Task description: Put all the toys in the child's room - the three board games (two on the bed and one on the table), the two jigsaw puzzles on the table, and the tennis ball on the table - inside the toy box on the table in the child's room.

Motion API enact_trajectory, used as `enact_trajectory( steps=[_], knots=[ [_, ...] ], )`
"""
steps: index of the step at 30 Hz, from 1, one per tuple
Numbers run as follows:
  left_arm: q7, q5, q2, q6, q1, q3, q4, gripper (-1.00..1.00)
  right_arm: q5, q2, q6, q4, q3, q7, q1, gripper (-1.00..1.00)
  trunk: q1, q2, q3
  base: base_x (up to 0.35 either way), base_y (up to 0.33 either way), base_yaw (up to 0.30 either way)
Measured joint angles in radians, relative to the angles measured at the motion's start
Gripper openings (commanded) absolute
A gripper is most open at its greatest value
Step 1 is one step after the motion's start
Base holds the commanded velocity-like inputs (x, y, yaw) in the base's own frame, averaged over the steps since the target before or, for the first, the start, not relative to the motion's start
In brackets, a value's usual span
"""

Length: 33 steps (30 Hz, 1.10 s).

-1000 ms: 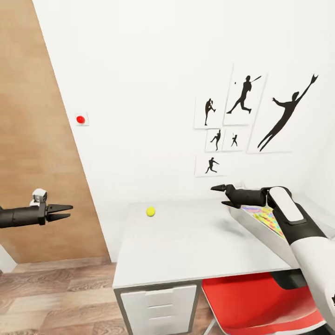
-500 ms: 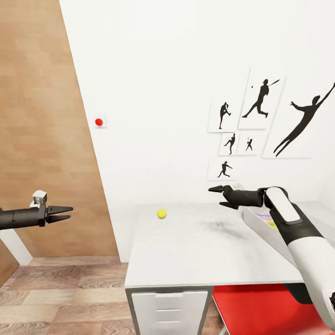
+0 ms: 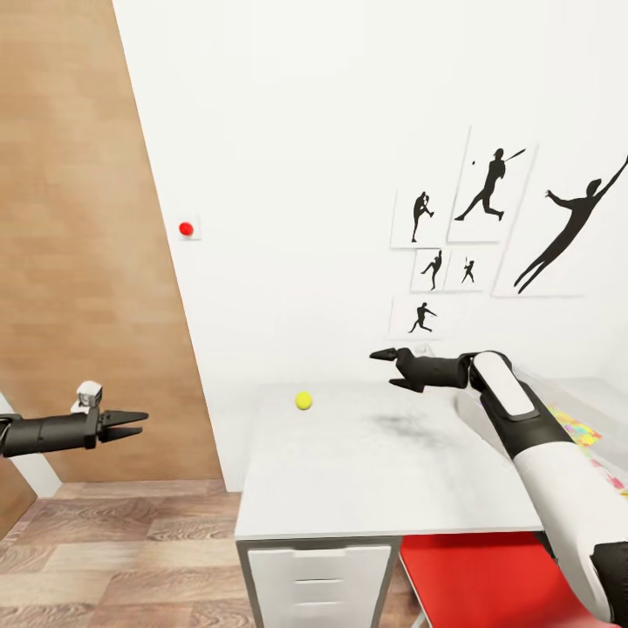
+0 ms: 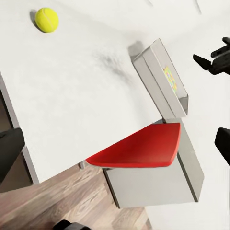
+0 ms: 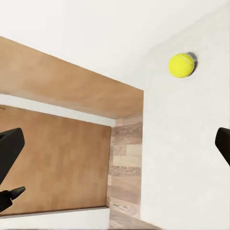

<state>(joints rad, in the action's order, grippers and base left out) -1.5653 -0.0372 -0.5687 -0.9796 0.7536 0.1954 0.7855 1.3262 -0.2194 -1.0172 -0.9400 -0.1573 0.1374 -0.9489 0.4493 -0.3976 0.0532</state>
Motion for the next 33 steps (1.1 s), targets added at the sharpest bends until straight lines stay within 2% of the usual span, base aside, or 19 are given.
enact_trajectory(
  steps=[8, 25, 33],
  knots=[
    [0.0, 0.0, -0.002, 0.001, -0.001, 0.003, 0.001, 1.0, -0.009, 0.042, 0.001, 0.026, -0.001, -0.044, -0.001, 1.0, 0.0, 0.0, 0.0, 0.0, 0.15, 0.0],
    [0.0, 0.0, -0.002, 0.001, -0.001, 0.003, 0.001, 1.0, -0.011, 0.044, 0.002, 0.027, -0.001, -0.041, -0.001, 1.0, 0.0, 0.0, 0.0, 0.003, 0.145, 0.0],
    [0.0, 0.0, -0.002, 0.001, -0.003, 0.003, 0.001, 1.0, -0.013, 0.045, 0.006, 0.027, -0.001, -0.037, -0.001, 1.0, 0.0, 0.0, 0.0, 0.136, 0.035, 0.0]
  ],
)
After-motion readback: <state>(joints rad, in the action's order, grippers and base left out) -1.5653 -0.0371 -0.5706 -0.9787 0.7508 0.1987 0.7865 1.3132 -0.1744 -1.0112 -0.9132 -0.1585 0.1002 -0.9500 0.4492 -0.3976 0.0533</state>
